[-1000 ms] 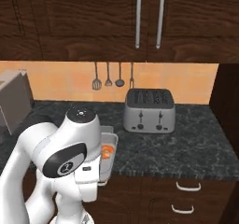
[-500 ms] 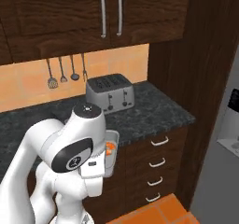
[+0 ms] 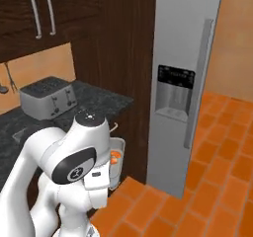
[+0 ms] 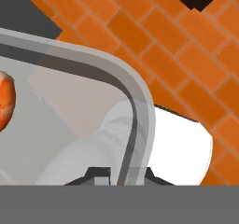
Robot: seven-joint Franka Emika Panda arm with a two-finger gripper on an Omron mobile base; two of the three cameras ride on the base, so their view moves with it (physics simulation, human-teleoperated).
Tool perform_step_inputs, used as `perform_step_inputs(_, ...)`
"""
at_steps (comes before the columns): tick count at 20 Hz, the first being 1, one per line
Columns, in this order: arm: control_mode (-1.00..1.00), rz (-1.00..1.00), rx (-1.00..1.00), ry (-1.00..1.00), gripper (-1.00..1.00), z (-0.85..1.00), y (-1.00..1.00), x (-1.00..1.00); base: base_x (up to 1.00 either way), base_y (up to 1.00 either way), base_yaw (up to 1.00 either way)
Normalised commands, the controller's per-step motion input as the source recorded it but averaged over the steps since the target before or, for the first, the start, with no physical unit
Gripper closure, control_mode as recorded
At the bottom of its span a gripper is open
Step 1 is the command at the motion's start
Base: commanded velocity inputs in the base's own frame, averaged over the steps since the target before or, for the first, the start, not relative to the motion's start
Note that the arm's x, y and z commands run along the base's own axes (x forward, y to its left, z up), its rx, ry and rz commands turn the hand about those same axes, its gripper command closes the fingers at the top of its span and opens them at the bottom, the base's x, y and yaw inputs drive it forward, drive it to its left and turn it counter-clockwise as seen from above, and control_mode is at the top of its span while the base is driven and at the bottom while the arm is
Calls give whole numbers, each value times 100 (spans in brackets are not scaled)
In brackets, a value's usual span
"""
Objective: Take the meat container that has the shrimp and place it on the second highest rack of the freezer. Then take the vegetable container that has the cucumber and tomato and place it on the highest rack of the freezer.
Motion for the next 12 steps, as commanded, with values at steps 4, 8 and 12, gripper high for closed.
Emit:
perform_step_inputs(4,100,0,0,0,100,0,0,0,24,-20,-71)
perform_step_inputs(8,100,0,0,0,100,0,0,0,98,-85,-29)
perform_step_inputs(12,100,0,0,0,100,0,0,0,100,-76,-12)
